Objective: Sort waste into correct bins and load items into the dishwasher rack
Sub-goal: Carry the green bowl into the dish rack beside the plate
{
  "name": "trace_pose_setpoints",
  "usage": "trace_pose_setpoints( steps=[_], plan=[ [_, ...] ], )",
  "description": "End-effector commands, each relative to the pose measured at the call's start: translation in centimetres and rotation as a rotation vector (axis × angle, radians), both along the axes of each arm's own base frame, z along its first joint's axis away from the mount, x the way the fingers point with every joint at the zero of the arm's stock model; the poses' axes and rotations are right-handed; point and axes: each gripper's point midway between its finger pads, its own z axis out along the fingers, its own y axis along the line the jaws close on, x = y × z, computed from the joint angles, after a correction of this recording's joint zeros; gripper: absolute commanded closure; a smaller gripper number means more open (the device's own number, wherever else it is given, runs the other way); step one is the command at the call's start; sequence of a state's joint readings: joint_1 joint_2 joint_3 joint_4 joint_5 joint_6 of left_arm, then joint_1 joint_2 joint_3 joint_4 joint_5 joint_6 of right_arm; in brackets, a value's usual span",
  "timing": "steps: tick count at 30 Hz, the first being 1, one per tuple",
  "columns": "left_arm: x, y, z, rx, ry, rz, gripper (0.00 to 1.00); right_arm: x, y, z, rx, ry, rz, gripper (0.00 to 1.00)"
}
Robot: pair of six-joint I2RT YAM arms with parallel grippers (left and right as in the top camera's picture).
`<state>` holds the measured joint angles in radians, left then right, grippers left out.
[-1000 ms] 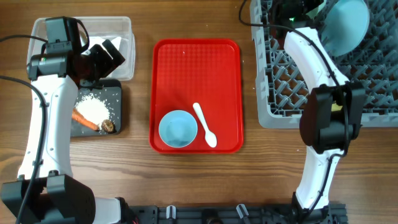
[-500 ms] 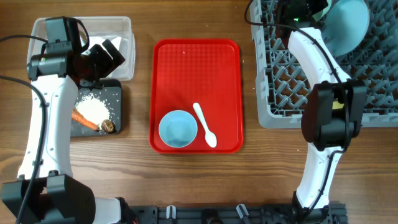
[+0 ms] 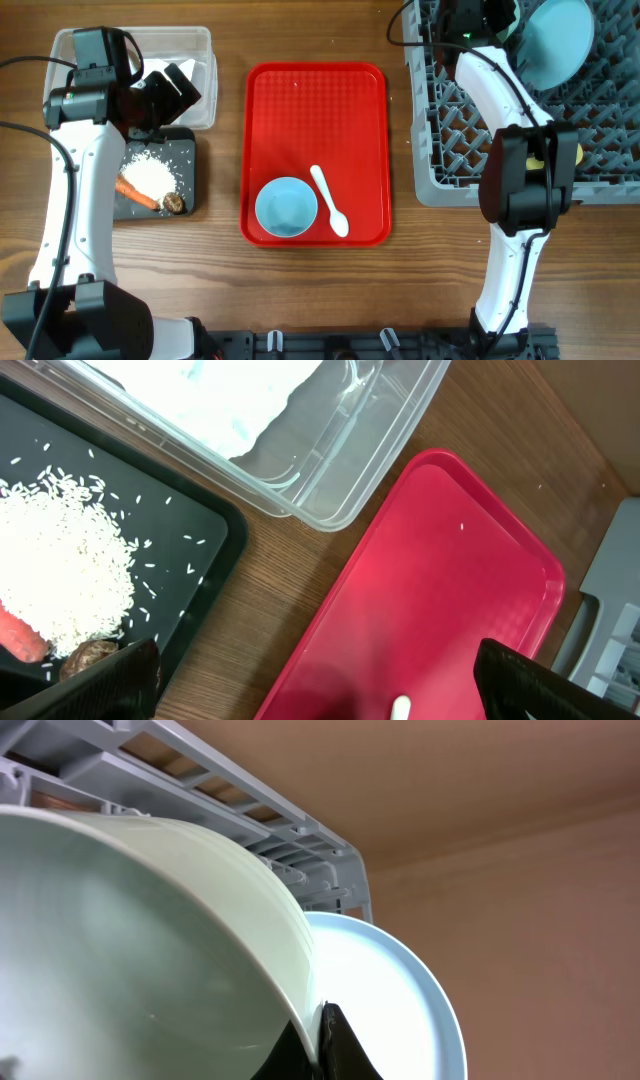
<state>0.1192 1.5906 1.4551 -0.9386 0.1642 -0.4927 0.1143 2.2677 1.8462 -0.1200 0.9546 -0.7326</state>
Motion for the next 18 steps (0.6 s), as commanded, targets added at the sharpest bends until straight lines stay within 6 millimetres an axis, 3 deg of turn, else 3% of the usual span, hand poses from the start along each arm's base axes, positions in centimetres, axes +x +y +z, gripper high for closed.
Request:
trace_pose_setpoints(
  steps=[1,3,7,10,11,18],
  plan=[
    [0.3,0.3,0.5,0.004,-0.013,0.019,0.00,-0.4,0.3,-2.3,-0.015,0.060,-0.012,0.96],
    [0.3,0.3,0.5,0.004,-0.013,0.019,0.00,-0.5,0.8,-2.5,-0.017,0.074,-0.003,0.96],
    [0.3,0.3,0.5,0.004,-0.013,0.019,0.00,-0.7,2.1,-2.9,-0.033,0.113,0.017,0.85],
    [0.3,0.3,0.5,0.004,-0.013,0.019,0.00,-0.9,3.1,-2.6,-0.052,0.112,0.015,0.64],
    [0.3,0.3,0.5,0.004,-0.013,0.019,0.00,-1.0,3.8,-2.5,-0.058,0.110,0.020,0.04],
    [0.3,0.3,0.5,0.004,-0.013,0.019,0.00,-0.9,7.1,-2.5,-0.059,0.106,0.076,0.00]
  ],
)
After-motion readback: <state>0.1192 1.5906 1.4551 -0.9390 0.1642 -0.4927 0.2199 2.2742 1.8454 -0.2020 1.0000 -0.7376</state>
